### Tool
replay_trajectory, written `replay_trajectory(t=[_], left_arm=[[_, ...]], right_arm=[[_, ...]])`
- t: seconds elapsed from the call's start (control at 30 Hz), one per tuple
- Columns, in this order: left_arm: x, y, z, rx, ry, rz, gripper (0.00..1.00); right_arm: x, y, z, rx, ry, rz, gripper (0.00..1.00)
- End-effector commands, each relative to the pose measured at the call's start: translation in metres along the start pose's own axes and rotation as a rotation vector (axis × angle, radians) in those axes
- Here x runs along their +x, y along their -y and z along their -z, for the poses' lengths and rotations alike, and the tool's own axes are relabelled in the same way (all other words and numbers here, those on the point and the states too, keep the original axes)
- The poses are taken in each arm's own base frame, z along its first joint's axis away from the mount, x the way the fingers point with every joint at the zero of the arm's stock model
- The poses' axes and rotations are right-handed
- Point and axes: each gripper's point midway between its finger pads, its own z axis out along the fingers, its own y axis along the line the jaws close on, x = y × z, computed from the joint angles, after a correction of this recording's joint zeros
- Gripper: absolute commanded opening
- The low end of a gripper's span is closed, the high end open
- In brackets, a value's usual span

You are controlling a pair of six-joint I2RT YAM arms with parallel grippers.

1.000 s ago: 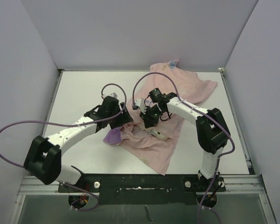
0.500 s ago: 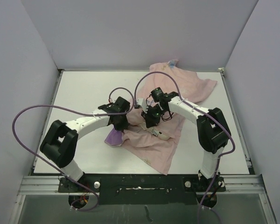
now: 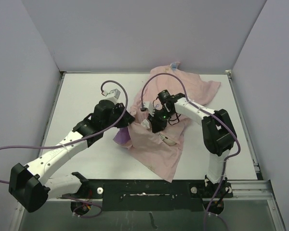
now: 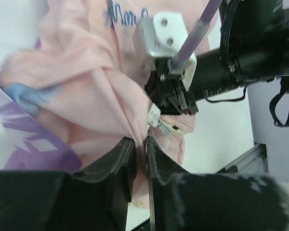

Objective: Put the pillow into the pillowcase

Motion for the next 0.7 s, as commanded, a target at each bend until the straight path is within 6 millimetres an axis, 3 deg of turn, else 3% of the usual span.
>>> replay_trajectory(t=[0.0,0.1,0.17,0.23,0.33,0.43,0.53,0.6,0.67], left_arm=[[0.005,0.024,-0.011,0.168,-0.028,0.003,0.29],[0.020,-0.011,-0.016,0.038,-0.052,0.031,0.47],[0.008,-0.024,-0.005,-0.016,0.020,0.053,0.57],[-0.007,-0.031,0.014,-0.036,0.113,0.077,0.70],[-0.022,-0.028,0.039,0.050,0.235,0.146,0.88],[-0.017,-0.022,0.049,0.200,0.251,0.312,0.77],[0.005,-0.025,0.035,0.217,0.145,0.416,0.66],[0.022,-0.026,0.021,0.177,0.062,0.434,0.63],[0.036,-0.031,0.006,0.104,0.018,0.445,0.62]], right_arm=[[-0.030,0.005,0.005,-0.072,0.077,-0.061,0.00],[-0.074,0.006,0.007,-0.135,0.186,-0.111,0.01],[-0.097,0.011,0.011,-0.159,0.228,-0.124,0.10],[-0.104,0.009,0.012,-0.195,0.238,-0.123,0.18],[-0.113,-0.004,0.031,-0.239,0.292,-0.048,0.32],[-0.123,-0.021,0.062,-0.263,0.363,0.098,0.46],[-0.122,-0.042,0.087,-0.257,0.381,0.239,0.65],[-0.113,-0.048,0.091,-0.228,0.360,0.336,0.78],[-0.093,-0.049,0.083,-0.198,0.308,0.477,0.87]])
